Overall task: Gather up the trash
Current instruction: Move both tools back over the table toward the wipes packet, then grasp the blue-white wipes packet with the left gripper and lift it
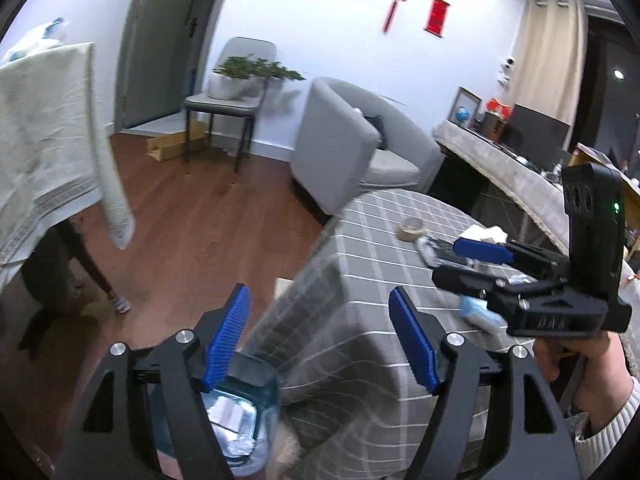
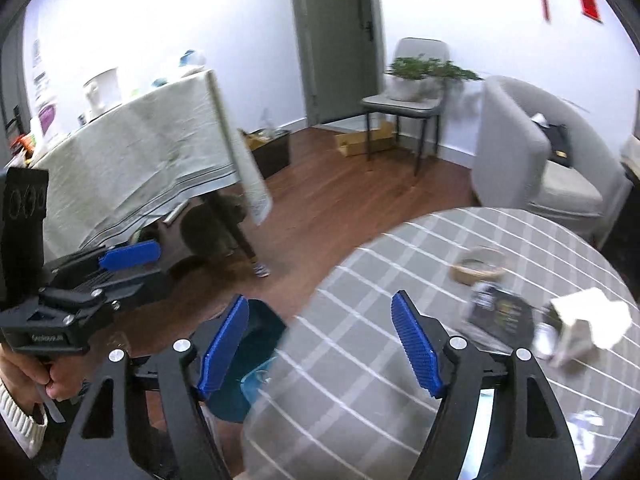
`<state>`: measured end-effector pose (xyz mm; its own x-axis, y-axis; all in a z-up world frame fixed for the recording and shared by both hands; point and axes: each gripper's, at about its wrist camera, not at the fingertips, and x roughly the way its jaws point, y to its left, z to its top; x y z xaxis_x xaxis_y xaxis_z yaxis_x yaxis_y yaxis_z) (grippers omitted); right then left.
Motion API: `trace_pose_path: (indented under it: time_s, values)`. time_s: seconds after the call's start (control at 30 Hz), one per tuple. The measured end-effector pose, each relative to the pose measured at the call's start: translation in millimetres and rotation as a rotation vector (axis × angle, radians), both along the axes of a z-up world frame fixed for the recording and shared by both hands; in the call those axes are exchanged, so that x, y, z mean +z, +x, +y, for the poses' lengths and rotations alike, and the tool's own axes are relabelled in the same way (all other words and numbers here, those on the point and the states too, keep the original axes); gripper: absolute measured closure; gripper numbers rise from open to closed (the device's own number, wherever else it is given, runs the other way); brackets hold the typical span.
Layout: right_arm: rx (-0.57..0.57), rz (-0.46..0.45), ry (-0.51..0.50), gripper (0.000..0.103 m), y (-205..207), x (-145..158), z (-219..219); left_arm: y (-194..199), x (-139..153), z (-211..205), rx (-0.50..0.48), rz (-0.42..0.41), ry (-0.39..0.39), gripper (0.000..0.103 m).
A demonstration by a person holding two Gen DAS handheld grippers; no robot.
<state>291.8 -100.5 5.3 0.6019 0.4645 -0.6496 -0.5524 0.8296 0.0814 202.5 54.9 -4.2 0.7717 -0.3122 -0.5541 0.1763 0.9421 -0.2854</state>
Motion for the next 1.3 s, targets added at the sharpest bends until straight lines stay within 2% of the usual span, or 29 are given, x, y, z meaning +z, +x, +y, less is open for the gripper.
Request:
trace_pose_path:
  time_s: [0.2, 0.3, 0.47, 0.63, 0.77, 0.87, 1.03, 1.3]
  values:
    - [-0.085, -0.01, -0.001, 0.029, 5.2, 3.9, -52.4, 9.8, -5.5, -46.3, -0.082, 0.015, 0.003, 0.028]
    - [-0.117, 0.007, 0.016, 0.036, 8.5, 2.8, -78.3, 13.2, -9.4, -66.3, -0.117, 0.019, 0.005, 0.028]
    - [-0.134, 0.118, 0.101, 0.046, 14.8, -15.2, -115.3, 19.9, -17.3, -98.0, -0.174, 0.036, 0.007, 0.029]
    - [-0.137, 0.182, 0.107, 0.05, 17.2, -30.1, -127.5, 25.7, -23.7, -123.6, -0.218, 0.059, -0.003, 0.033]
    - [-0.139, 0.188, 0.104, 0.056, 16.5, -33.2, -136.3, 28.1, -28.4, -136.6, -0.243, 0.075, -0.014, 0.038]
    - [-0.144, 0.182, 0.054, 0.062, 15.1, -33.3, -140.0, 30.2, -32.3, -146.0, -0.264, 0.089, -0.019, 0.042]
    - [-0.141, 0.171, 0.001, 0.063, 11.9, -32.7, -146.3, 34.8, -38.0, -160.5, -0.286, 0.114, -0.027, 0.049]
    - [-0.122, 0.169, -0.01, 0.063, 10.0, -33.9, -153.9, 42.5, -49.0, -178.1, -0.322, 0.161, -0.048, 0.071]
